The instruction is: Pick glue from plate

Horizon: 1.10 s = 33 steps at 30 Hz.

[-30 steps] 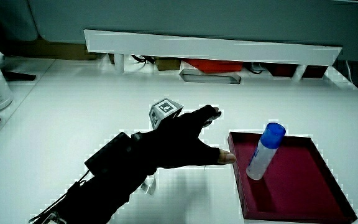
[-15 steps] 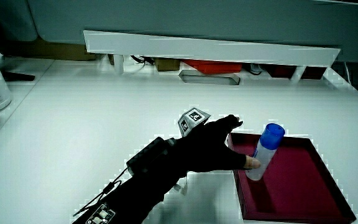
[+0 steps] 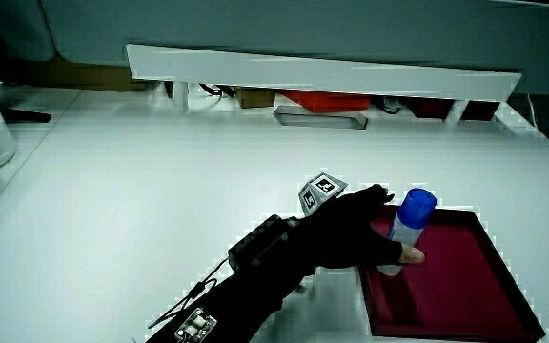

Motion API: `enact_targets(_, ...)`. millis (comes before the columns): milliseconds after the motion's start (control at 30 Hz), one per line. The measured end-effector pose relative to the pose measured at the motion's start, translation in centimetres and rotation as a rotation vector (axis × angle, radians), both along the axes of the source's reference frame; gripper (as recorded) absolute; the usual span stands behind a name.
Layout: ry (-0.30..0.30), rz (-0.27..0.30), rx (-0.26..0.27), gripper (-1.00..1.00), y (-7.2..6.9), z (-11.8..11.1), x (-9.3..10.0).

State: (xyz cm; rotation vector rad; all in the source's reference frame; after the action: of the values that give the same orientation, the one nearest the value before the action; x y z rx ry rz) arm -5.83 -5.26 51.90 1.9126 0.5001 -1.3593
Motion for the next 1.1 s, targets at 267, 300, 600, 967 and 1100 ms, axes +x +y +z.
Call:
enact_targets(267, 0.04, -0.033, 0.045, 0.32, 0.1, 0.4, 0.2)
enact_targets(300, 0.042, -0.046, 0.018, 0.36, 0.2, 0.3, 0.2)
enact_targets(600, 0.037, -0.13, 0.057, 0.77, 0.3, 0.3, -0.1)
enact_targets(967, 0.074, -0.176, 0.085, 1.0, 0.3, 0.2, -0.6)
enact_targets(1100, 0.109, -0.189, 0.112, 1.0, -0.3, -1.3, -1.1)
